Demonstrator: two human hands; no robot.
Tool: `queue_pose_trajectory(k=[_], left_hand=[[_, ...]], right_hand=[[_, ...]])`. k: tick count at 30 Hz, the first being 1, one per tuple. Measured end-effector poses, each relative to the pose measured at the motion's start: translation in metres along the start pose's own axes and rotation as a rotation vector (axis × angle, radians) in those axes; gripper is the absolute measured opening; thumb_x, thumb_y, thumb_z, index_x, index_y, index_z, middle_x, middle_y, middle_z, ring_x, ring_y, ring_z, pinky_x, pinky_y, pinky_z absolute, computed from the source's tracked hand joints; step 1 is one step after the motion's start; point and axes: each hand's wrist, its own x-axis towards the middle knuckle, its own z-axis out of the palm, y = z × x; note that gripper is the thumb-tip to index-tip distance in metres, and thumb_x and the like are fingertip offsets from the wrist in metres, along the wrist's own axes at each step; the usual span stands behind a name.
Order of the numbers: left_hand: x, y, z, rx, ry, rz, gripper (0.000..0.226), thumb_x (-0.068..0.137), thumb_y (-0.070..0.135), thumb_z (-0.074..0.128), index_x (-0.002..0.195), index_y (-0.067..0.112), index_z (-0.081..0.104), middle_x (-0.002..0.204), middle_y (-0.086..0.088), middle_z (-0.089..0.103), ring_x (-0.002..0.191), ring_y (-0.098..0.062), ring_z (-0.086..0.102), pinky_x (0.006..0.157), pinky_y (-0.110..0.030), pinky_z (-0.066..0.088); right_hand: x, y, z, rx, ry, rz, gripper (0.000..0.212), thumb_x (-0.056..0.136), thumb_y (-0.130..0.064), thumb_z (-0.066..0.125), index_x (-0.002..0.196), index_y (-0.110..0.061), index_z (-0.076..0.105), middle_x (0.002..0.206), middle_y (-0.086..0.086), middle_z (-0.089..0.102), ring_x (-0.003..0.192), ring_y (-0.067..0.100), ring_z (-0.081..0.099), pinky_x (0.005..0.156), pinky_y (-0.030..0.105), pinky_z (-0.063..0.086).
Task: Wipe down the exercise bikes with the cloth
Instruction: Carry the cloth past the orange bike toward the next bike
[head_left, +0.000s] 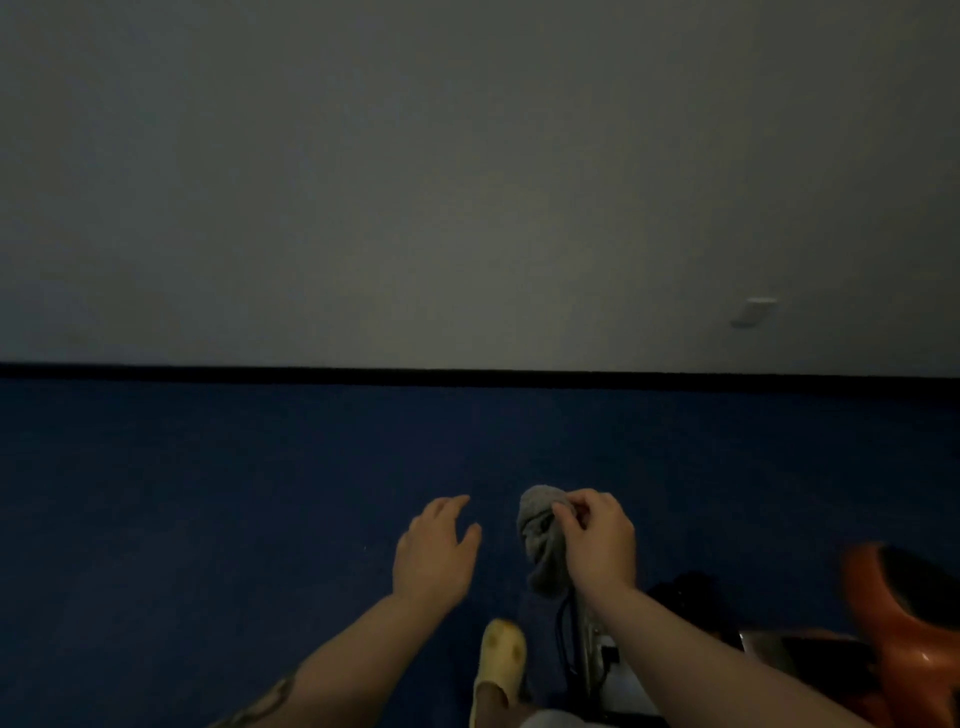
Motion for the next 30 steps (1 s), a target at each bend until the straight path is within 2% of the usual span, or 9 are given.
queue_pose_trajectory(k=[5,9,14,19,22,30], left_hand=[[0.103,0.036,-0.029,0.072,-0.056,0.089,0.048,0.098,0.037,0.041,0.144,0.025,0.035,0.151,0.004,0.036,0.134,-0.016,0.037,0.11,-0.033,0.029],[0.17,0.077,-0.04,0.05,-0.09,0.189,0.047,0.098,0.037,0.042,0.143,0.025,0.037,0.151,0.003,0.036,0.135,-0.018,0.037,0.111,-0.034,0.03],[0.254,0.128,-0.038,0.115,-0.206,0.347,0.047,0.099,0.037,0.041,0.144,0.026,0.036,0.15,0.005,0.036,0.134,-0.016,0.037,0.109,-0.03,0.027],[0.346,0.19,-0.034,0.173,-0.368,0.559,0.047,0.098,0.039,0.041,0.143,0.025,0.037,0.148,0.005,0.039,0.131,-0.016,0.041,0.11,-0.035,0.033],[0.394,0.233,-0.024,0.226,-0.446,0.681,0.048,0.097,0.039,0.042,0.142,0.024,0.039,0.146,0.003,0.043,0.128,-0.016,0.045,0.108,-0.035,0.036],[0.423,0.352,0.049,0.3,-0.68,0.938,0.047,0.097,0.036,0.044,0.142,0.022,0.04,0.147,0.0,0.042,0.129,-0.02,0.044,0.108,-0.04,0.037]], right_hand=[[0.077,-0.029,-0.002,0.039,0.063,-0.002,0.01,0.091,-0.023,0.061,0.081,-0.02,0.061,0.087,-0.006,0.053,0.078,0.003,0.053,0.069,0.02,0.044],[0.137,-0.047,-0.011,0.039,0.158,0.058,0.01,0.09,-0.022,0.061,0.082,-0.016,0.063,0.087,-0.005,0.054,0.078,0.007,0.056,0.07,0.024,0.049],[0.207,-0.057,-0.03,0.05,0.319,0.131,0.01,0.091,-0.022,0.061,0.081,-0.019,0.062,0.086,-0.007,0.053,0.076,0.003,0.054,0.062,0.01,0.039],[0.262,-0.059,-0.051,0.093,0.561,0.284,0.011,0.091,-0.021,0.06,0.081,-0.019,0.062,0.085,-0.006,0.053,0.076,0.003,0.054,0.065,0.013,0.042],[0.281,-0.056,-0.063,0.113,0.678,0.393,0.011,0.091,-0.021,0.06,0.081,-0.019,0.062,0.085,-0.006,0.053,0.075,0.004,0.054,0.06,0.011,0.038],[0.297,-0.015,-0.122,0.087,0.985,0.649,0.007,0.09,-0.023,0.062,0.084,-0.02,0.063,0.085,-0.006,0.055,0.073,-0.003,0.051,0.058,0.006,0.036]])
